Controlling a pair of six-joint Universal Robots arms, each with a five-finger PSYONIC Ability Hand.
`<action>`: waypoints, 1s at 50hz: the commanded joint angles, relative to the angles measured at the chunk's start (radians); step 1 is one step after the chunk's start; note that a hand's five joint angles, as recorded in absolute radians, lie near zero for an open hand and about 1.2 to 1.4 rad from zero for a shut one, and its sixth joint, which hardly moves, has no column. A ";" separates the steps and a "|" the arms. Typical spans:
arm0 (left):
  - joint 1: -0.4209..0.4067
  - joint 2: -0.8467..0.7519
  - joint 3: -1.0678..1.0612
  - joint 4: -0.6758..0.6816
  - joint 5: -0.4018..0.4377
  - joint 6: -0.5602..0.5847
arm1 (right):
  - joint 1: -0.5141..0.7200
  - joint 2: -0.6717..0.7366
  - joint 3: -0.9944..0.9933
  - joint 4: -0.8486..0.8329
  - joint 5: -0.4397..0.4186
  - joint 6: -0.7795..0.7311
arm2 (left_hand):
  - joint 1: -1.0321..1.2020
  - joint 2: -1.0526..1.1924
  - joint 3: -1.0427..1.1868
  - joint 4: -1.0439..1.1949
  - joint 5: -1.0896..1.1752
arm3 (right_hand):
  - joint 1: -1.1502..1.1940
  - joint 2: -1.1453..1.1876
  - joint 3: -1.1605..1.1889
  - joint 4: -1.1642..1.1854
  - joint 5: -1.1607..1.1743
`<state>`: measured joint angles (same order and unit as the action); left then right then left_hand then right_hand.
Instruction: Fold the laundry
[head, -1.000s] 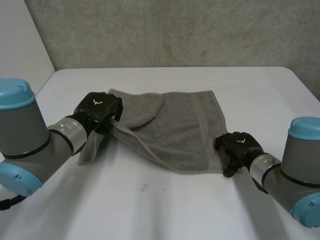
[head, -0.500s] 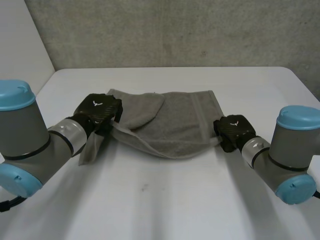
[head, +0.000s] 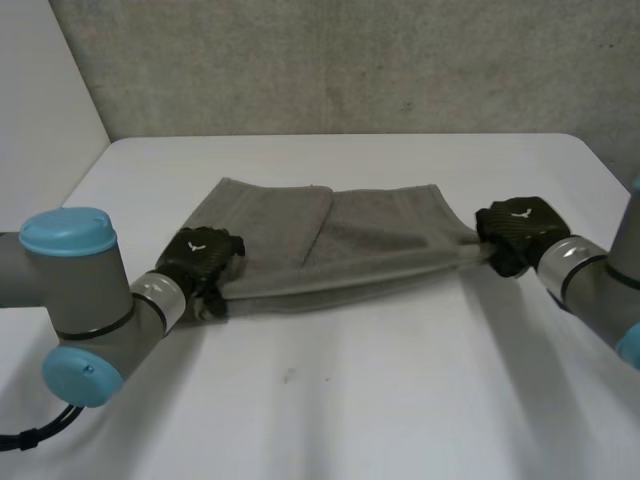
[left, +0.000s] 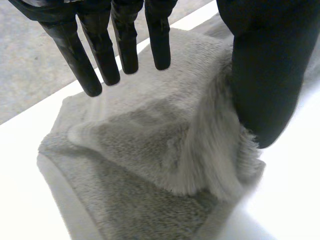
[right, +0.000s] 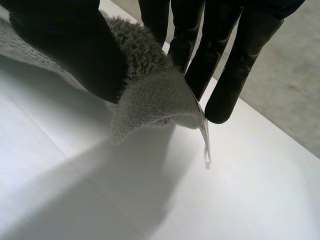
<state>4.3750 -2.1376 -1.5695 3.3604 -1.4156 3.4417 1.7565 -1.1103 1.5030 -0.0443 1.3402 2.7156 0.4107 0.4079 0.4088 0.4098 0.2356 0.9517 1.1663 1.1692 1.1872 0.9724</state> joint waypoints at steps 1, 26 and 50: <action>0.001 0.035 -0.004 -0.009 -0.040 0.002 | -0.088 -0.005 -0.014 -0.011 0.008 -0.010 | -0.068 -0.065 -0.066 -0.067 -0.067 | 0.445 0.230 0.227 0.209 0.249; 0.106 0.114 -0.152 -0.144 -0.033 0.155 | -0.111 0.017 -0.014 -0.025 -0.007 -0.014 | 0.032 0.035 0.034 0.033 0.032 | 0.445 0.230 0.227 0.209 0.249; 0.117 0.009 -0.087 -0.030 -0.033 0.168 | -0.111 0.023 0.000 -0.029 -0.009 -0.020 | 0.155 0.158 0.157 0.156 0.156 | 0.445 0.230 0.227 0.209 0.249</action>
<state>4.4904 -2.1008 -1.6876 3.3274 -1.4483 3.6096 1.6460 -1.0915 1.5009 -0.0726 1.3315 2.7007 0.4827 0.4829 0.4830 0.4828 0.3082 0.9517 1.1663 1.1692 1.1923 0.9793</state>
